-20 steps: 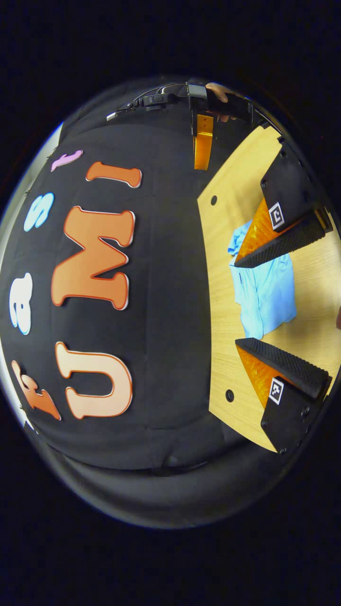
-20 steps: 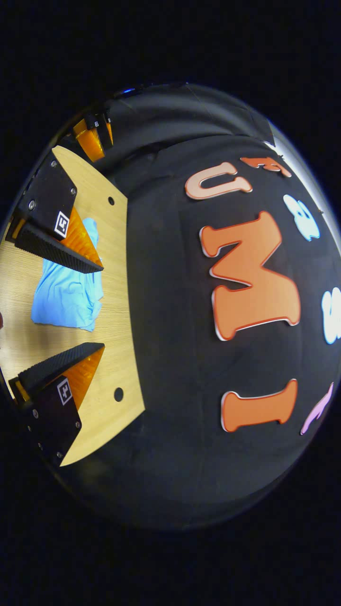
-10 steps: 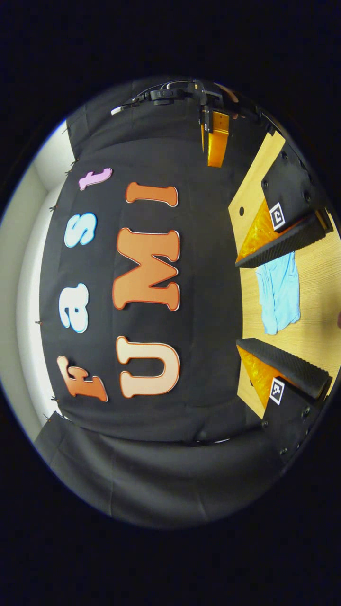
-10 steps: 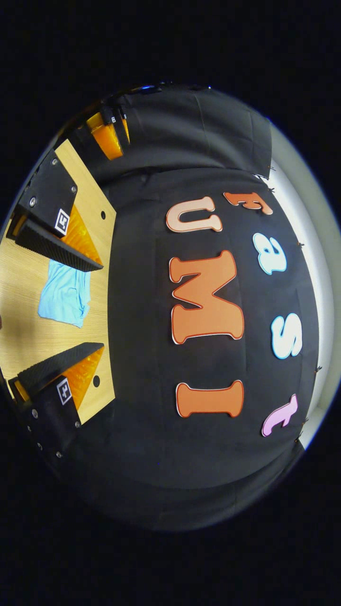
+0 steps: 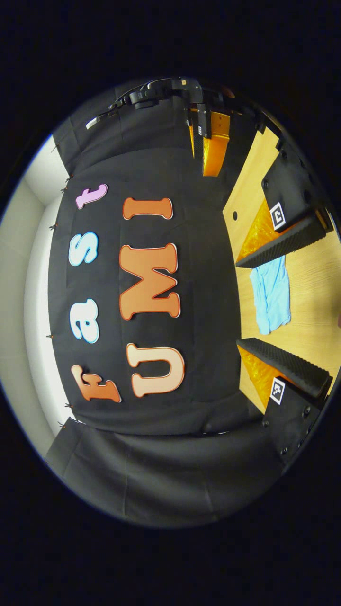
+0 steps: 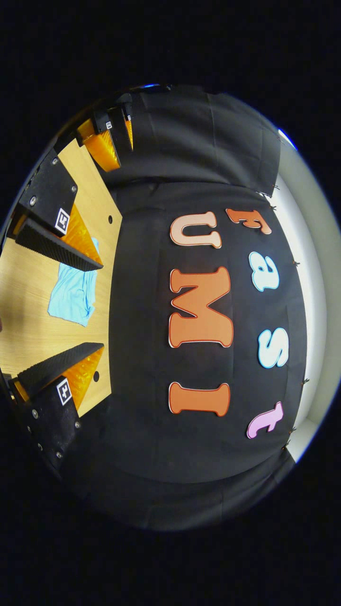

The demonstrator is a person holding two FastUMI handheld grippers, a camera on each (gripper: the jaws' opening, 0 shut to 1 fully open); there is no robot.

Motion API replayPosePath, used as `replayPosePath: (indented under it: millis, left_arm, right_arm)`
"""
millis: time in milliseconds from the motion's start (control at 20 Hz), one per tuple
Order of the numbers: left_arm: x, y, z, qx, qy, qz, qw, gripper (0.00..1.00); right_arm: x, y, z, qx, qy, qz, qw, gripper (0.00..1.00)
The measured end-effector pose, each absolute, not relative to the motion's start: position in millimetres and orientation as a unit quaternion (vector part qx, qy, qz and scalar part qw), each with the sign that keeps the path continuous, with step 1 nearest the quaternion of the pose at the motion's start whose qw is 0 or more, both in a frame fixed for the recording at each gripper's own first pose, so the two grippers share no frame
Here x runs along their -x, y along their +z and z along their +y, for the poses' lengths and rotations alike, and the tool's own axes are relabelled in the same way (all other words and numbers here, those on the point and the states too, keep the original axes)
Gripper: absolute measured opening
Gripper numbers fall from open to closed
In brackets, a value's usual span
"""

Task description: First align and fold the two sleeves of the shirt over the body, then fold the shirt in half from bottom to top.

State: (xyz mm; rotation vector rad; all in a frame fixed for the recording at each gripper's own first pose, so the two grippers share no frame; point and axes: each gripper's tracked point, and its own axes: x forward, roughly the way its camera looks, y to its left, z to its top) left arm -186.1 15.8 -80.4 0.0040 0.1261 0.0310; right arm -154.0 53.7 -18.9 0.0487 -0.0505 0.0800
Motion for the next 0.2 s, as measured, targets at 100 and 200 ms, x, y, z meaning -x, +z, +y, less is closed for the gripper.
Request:
replayPosePath:
  millis: [100,200]
  left_arm:
    - [184,-77,23,0.011,0.025,0.057,0.998,0.97]
    - [181,-72,29,0.024,0.028,0.050,0.998,0.97]
  right_arm:
    - [156,-13,59,-0.021,0.040,-0.036,0.998,0.95]
    - [154,-12,63,-0.022,0.037,-0.038,0.998,0.95]
